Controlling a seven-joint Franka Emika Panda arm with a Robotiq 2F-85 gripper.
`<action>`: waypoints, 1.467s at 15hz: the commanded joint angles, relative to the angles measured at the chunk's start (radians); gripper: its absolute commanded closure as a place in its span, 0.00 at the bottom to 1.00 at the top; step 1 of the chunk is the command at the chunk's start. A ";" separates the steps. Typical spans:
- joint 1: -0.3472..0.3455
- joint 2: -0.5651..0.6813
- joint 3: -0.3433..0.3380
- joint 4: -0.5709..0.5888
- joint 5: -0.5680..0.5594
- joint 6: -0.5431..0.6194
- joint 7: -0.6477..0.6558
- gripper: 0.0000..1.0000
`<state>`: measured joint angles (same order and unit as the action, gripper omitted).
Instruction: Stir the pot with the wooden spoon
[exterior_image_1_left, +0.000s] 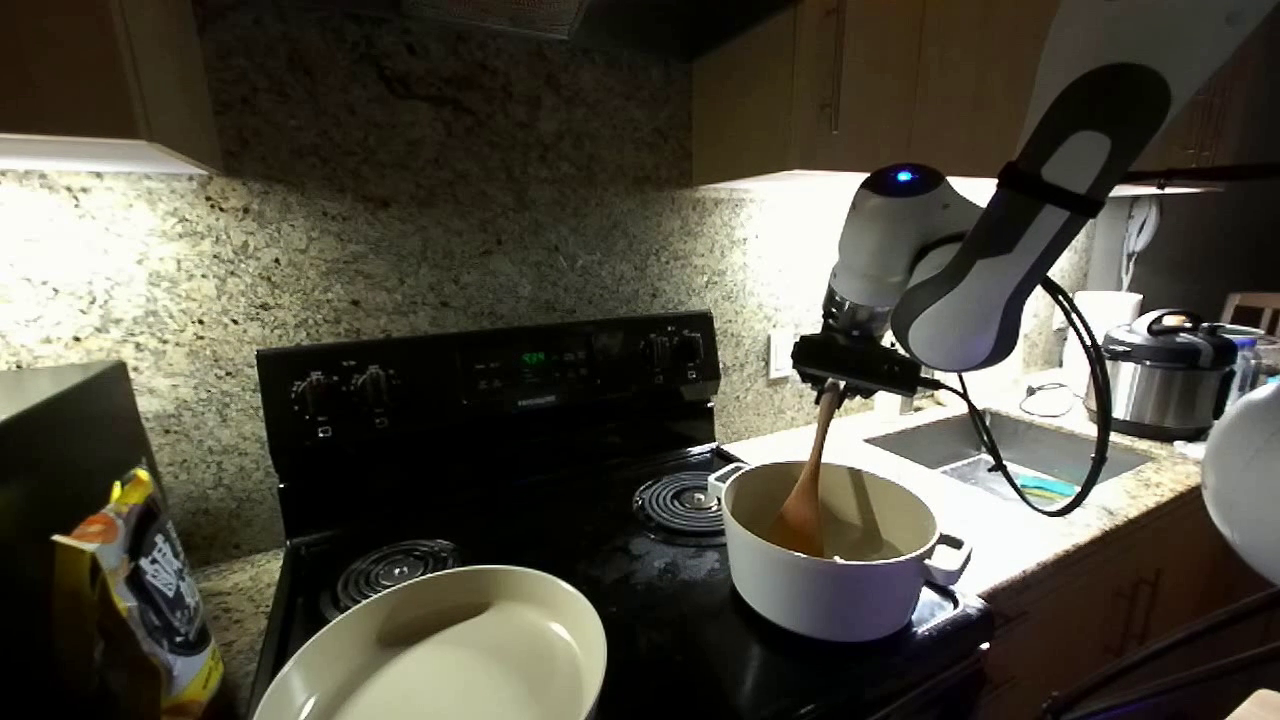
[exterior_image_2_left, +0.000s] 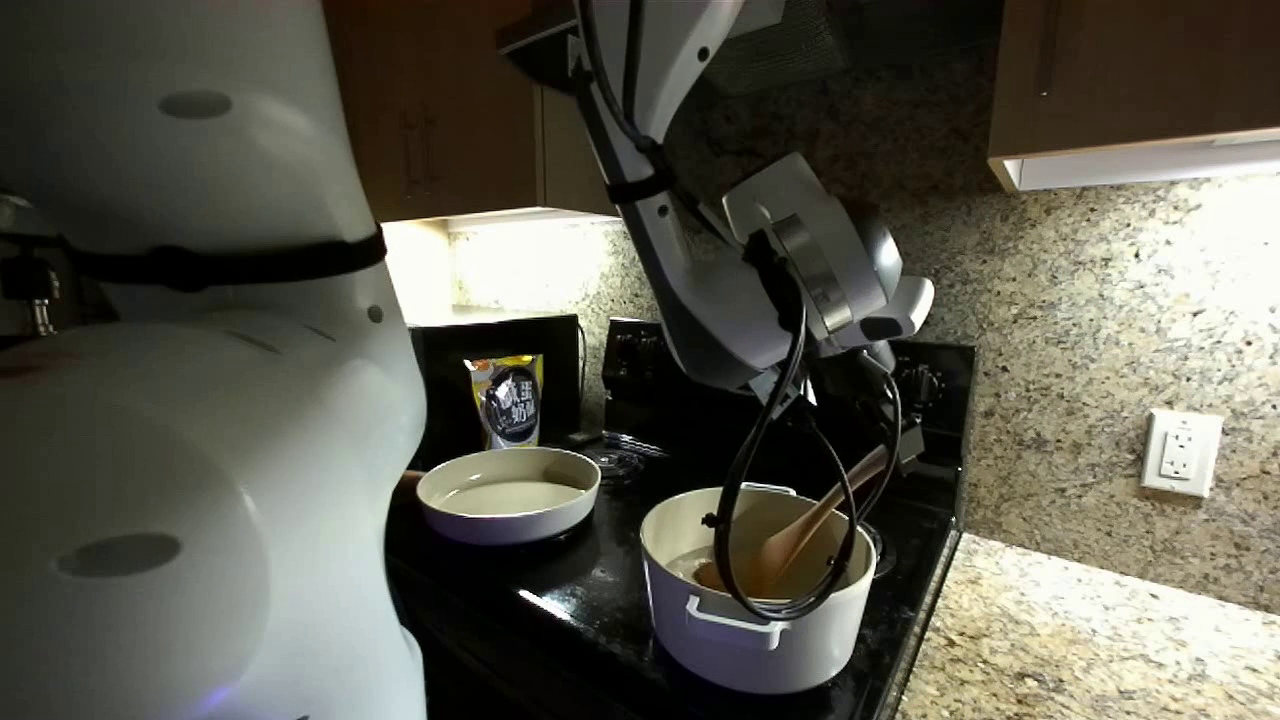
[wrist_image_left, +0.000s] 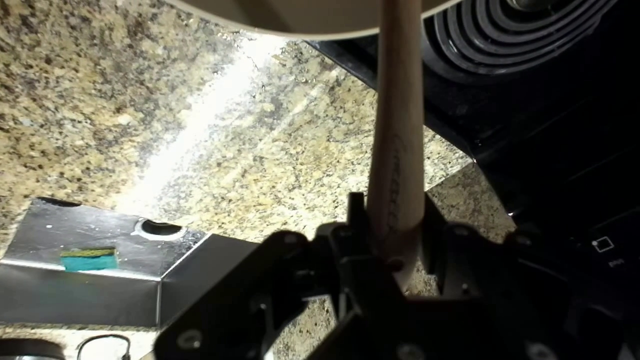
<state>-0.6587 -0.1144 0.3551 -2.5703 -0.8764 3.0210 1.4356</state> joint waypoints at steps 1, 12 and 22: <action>-0.030 -0.033 0.016 0.022 -0.057 -0.036 0.092 0.93; -0.061 0.005 0.082 0.070 -0.418 -0.255 0.425 0.93; -0.025 0.079 0.134 0.130 -0.423 -0.244 0.563 0.93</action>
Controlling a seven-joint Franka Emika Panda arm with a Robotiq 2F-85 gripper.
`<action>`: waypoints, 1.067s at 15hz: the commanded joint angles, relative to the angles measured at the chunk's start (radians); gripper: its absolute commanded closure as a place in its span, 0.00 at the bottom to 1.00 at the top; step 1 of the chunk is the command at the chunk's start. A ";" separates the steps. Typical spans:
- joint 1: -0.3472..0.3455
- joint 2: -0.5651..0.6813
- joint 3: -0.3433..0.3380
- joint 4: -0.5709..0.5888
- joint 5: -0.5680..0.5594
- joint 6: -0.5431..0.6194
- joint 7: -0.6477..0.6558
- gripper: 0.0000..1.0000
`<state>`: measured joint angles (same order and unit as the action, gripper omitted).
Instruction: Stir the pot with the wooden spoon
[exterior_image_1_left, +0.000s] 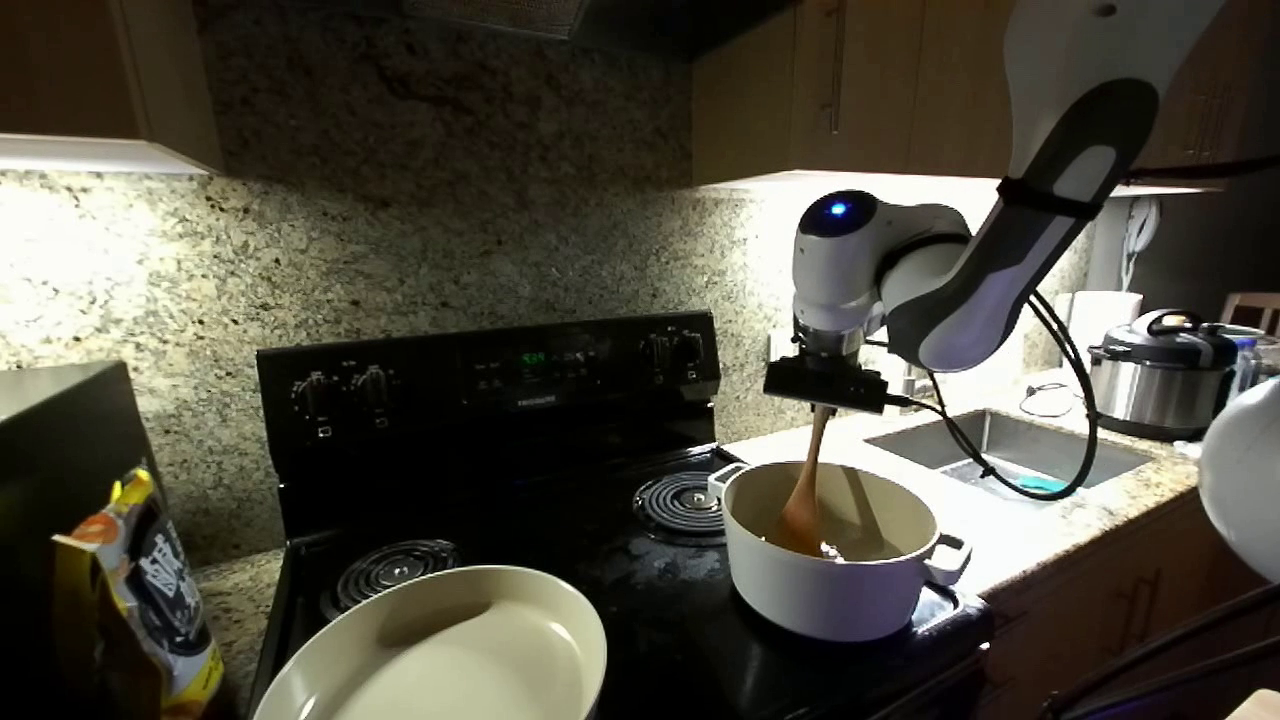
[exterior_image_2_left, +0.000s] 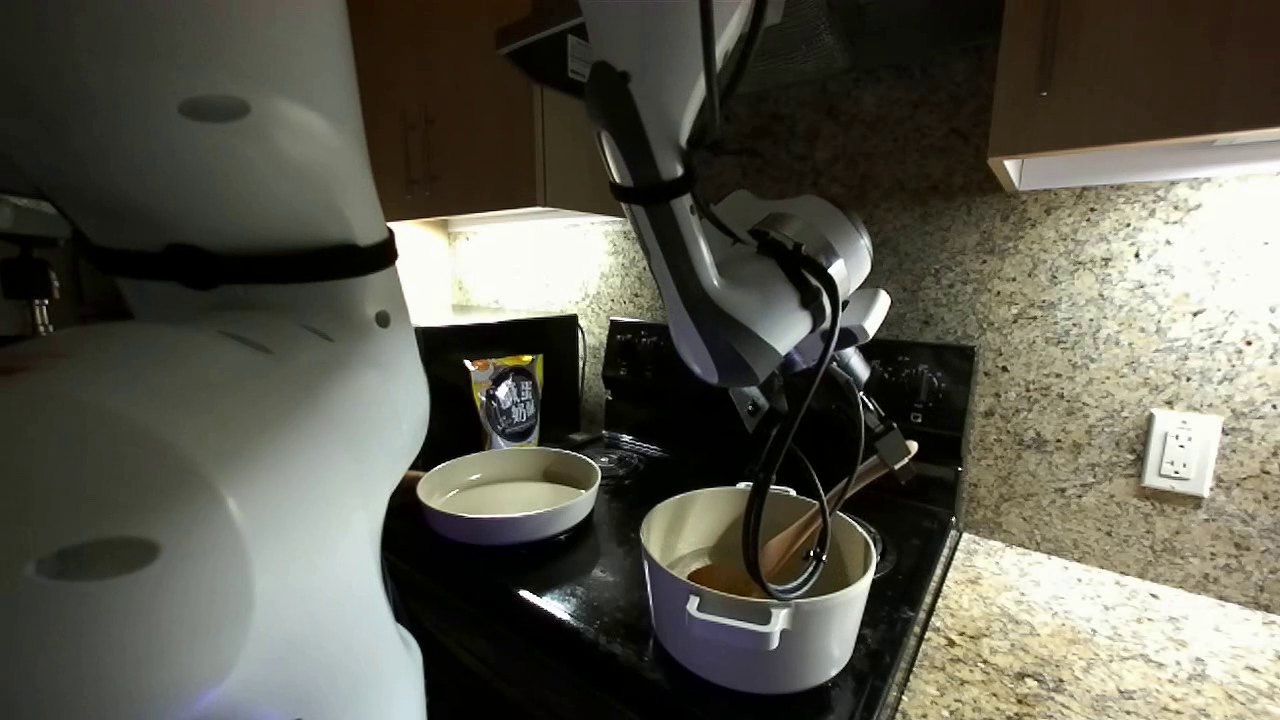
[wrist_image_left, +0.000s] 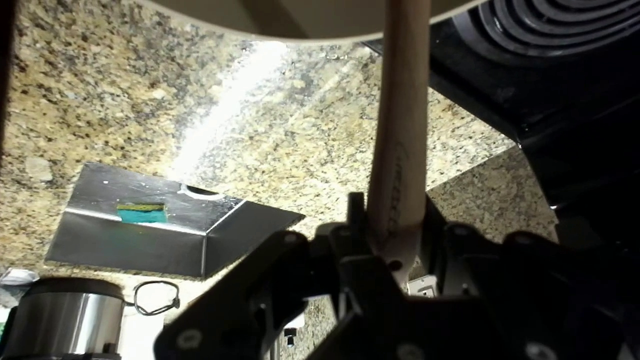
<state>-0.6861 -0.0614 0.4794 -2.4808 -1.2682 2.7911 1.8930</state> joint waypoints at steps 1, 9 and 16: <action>0.002 0.030 0.014 0.057 -0.042 -0.025 0.148 0.93; -0.012 0.025 0.001 0.096 -0.201 -0.141 0.361 0.93; -0.006 0.005 -0.003 0.055 -0.305 -0.130 0.366 0.93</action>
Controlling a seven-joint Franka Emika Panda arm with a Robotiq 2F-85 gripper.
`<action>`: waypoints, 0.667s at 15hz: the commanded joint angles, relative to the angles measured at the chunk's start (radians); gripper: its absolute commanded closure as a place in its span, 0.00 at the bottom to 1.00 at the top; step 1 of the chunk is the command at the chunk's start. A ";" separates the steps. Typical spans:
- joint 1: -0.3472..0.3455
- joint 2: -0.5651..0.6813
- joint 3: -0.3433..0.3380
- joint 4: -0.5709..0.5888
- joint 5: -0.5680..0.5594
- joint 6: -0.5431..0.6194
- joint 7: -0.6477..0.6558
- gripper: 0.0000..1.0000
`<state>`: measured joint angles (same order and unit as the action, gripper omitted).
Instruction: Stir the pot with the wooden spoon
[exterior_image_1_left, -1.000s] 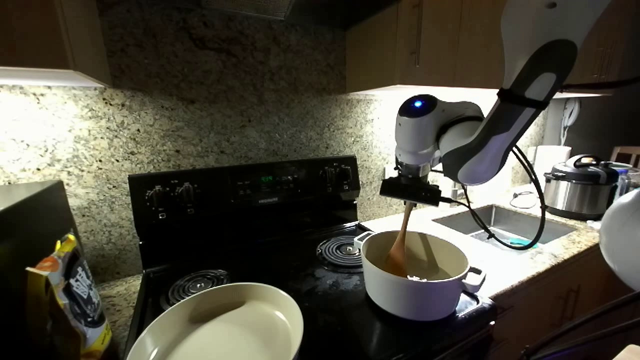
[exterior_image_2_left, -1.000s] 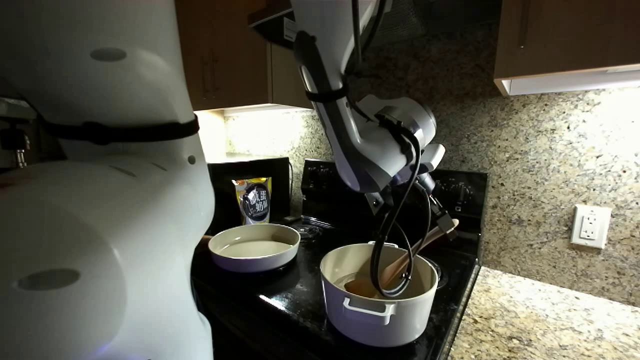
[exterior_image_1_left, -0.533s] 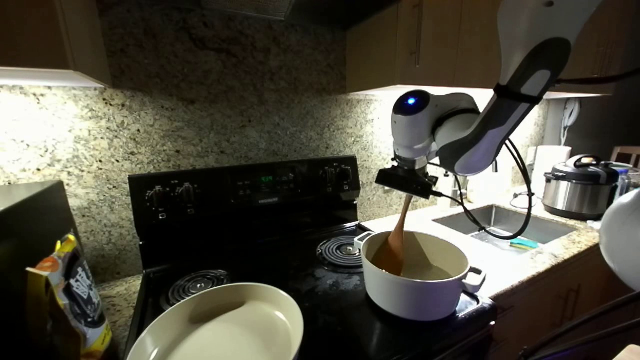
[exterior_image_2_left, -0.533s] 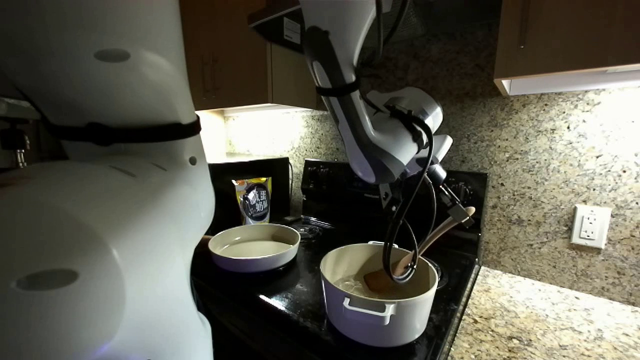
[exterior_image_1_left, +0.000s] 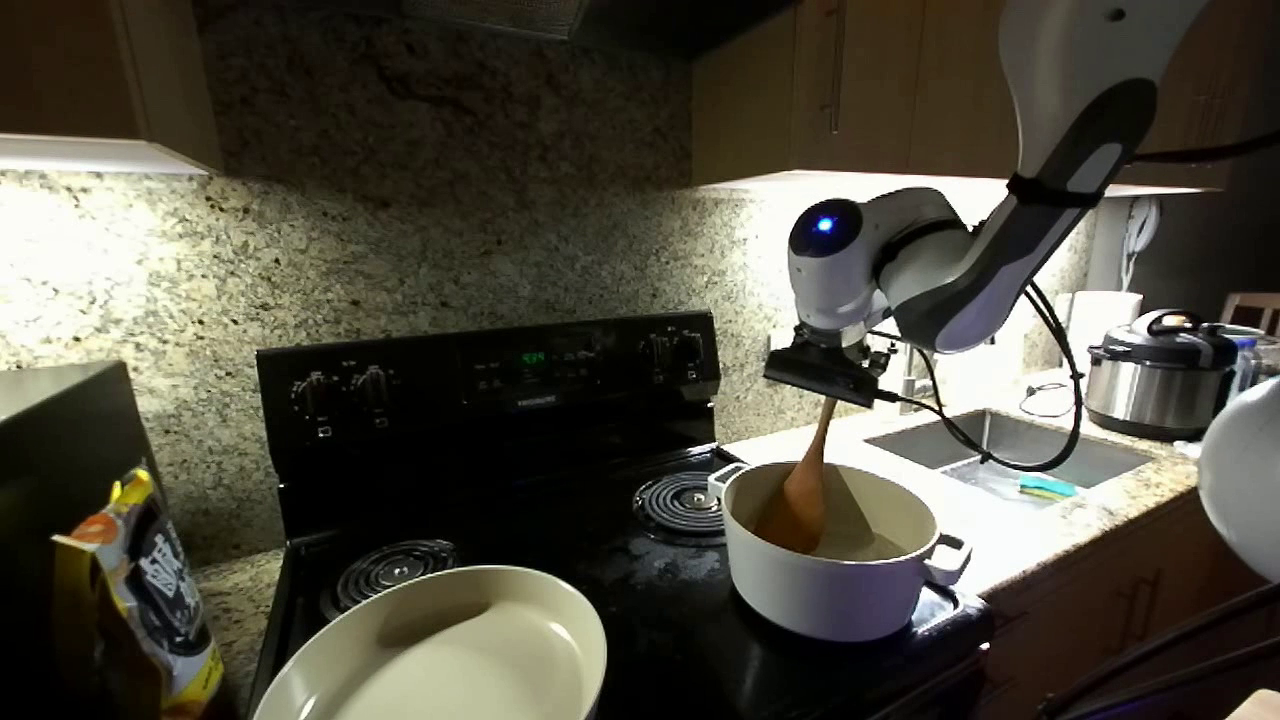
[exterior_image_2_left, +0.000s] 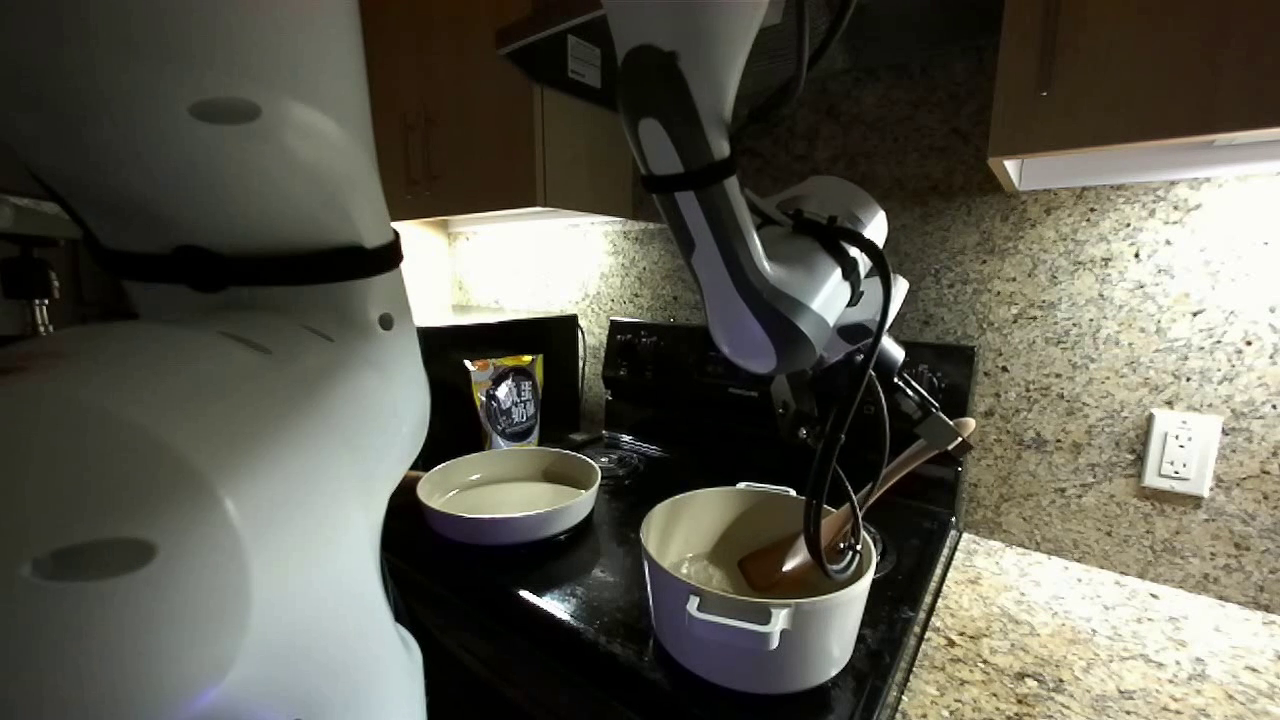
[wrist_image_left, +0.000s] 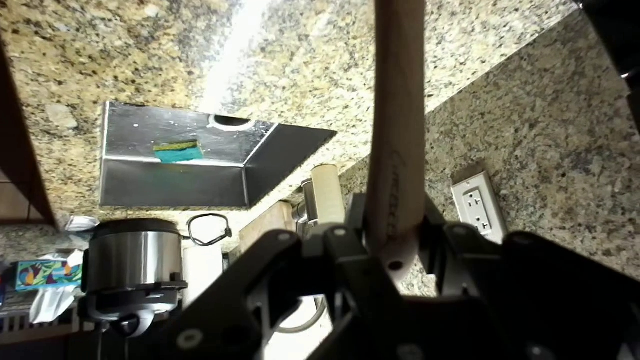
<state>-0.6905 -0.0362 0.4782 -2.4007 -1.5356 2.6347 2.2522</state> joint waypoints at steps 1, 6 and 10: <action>-0.001 -0.027 -0.002 -0.032 -0.048 0.045 0.006 0.93; 0.004 -0.075 -0.001 -0.075 -0.130 0.157 0.034 0.93; 0.015 -0.167 0.005 -0.114 -0.266 0.201 0.152 0.93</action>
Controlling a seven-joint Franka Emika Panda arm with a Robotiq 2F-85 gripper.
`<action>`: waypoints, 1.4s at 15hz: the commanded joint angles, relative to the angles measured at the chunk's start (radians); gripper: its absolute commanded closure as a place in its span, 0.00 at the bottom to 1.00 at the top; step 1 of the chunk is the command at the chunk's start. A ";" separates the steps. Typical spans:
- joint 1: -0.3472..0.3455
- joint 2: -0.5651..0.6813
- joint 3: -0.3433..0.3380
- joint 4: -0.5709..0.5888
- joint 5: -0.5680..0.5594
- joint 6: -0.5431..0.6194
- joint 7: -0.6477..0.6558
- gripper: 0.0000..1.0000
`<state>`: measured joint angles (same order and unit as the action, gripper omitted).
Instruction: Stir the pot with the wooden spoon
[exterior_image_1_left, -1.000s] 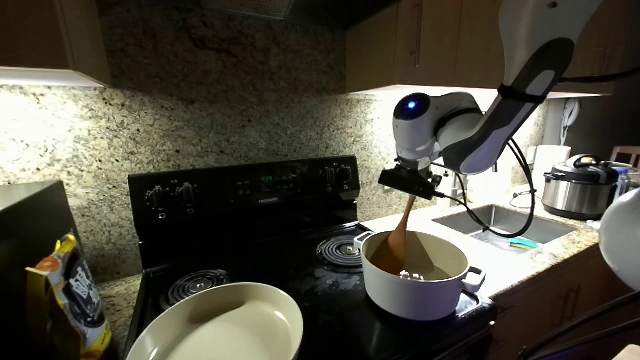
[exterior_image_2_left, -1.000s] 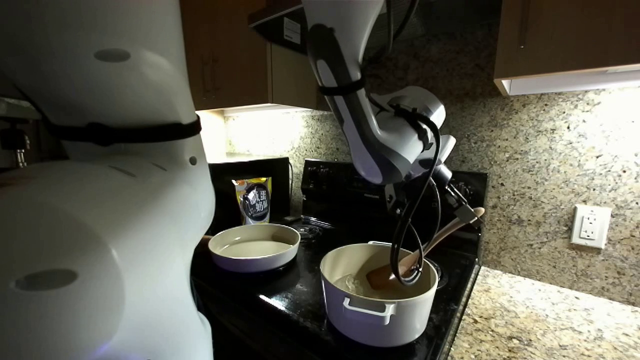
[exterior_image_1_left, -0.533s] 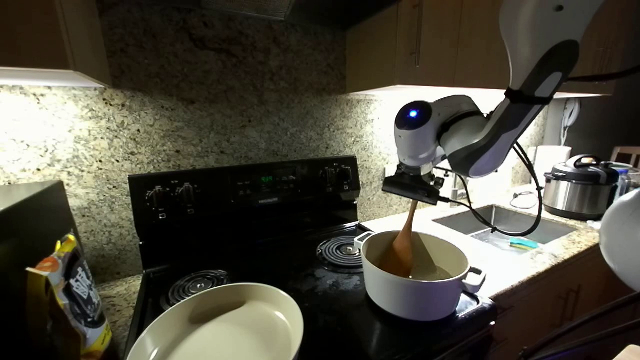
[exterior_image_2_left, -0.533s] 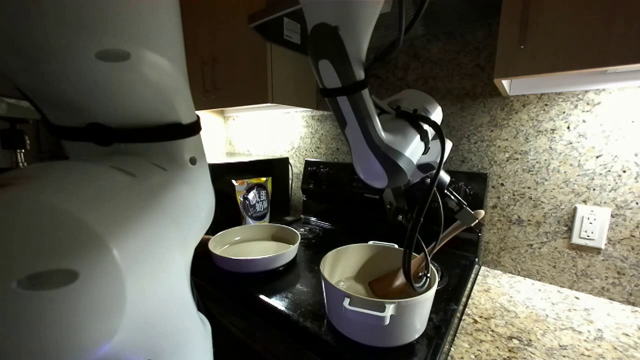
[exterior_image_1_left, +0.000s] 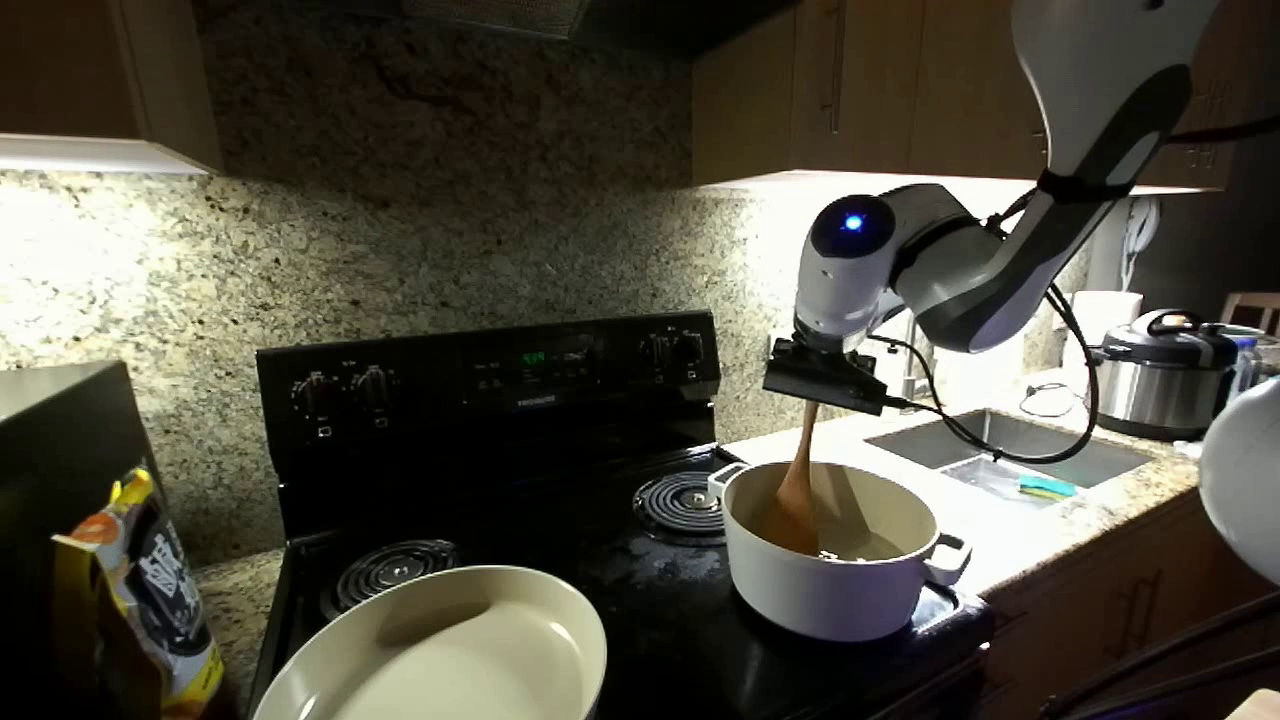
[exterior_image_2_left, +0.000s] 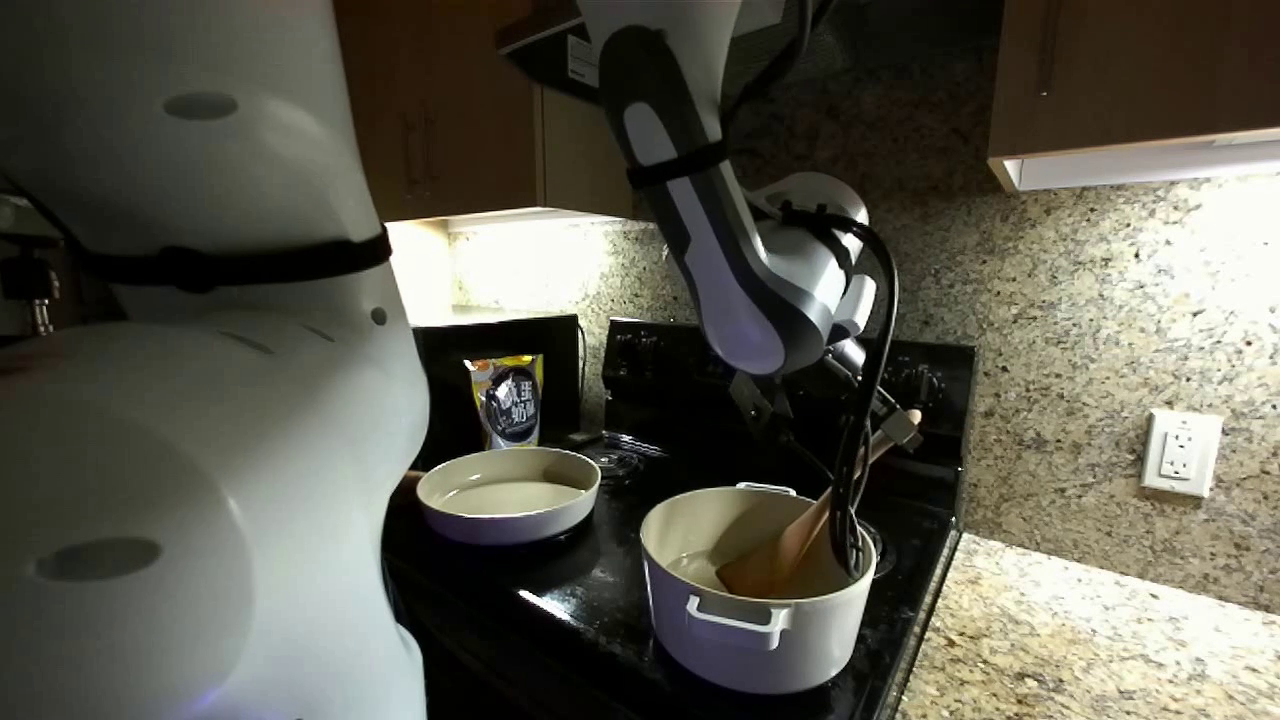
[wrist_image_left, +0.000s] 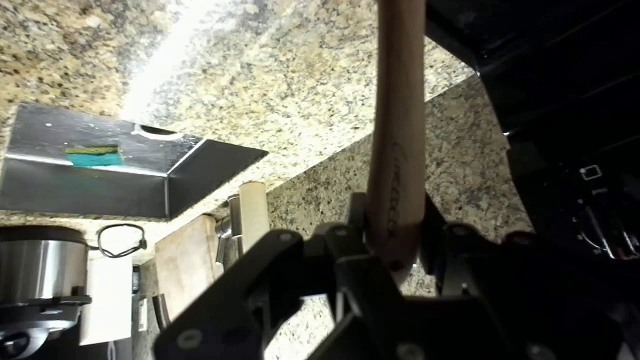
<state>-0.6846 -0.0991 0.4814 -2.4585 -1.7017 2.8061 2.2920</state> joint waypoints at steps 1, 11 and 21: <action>0.015 -0.125 0.002 -0.065 -0.135 0.027 0.150 0.93; 0.141 -0.207 -0.044 -0.090 -0.169 -0.212 0.316 0.93; 0.607 -0.186 -0.523 -0.198 -0.315 -0.310 0.299 0.93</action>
<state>-0.1169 -0.2663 0.0299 -2.6370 -1.9707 2.4836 2.6009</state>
